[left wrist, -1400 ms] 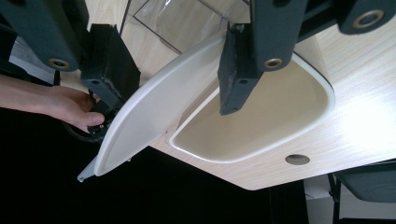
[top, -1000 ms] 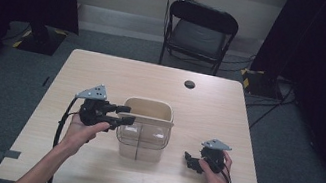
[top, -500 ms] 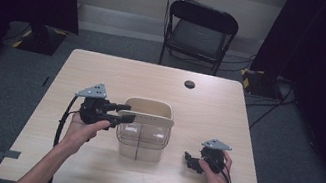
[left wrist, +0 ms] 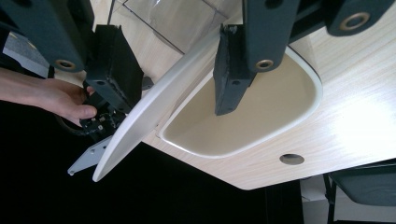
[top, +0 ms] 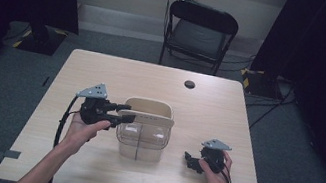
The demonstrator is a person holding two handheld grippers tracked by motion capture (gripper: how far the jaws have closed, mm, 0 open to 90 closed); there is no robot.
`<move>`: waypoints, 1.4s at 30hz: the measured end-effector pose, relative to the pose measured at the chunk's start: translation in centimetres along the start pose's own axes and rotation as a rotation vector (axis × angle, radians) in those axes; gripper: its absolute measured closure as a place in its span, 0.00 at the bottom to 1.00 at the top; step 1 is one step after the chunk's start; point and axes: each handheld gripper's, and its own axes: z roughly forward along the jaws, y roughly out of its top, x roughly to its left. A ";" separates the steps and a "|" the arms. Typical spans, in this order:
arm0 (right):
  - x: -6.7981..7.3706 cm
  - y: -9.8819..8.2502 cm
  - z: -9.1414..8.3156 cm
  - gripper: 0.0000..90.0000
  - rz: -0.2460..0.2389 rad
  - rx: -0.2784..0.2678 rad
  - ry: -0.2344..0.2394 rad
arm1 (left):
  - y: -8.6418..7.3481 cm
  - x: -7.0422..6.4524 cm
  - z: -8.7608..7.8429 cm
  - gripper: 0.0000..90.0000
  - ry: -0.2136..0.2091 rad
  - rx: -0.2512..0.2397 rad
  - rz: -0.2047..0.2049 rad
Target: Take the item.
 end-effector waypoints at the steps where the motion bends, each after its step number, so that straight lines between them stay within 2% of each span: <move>1: 0.0 0.0 0.0 0.15 0.000 0.000 0.000 | 0.0 0.0 0.0 0.58 -0.002 -0.003 -0.001; 42: 0.0 0.0 0.0 0.15 0.000 0.000 0.000 | 0.0 0.0 0.1 0.58 -0.008 -0.005 -0.014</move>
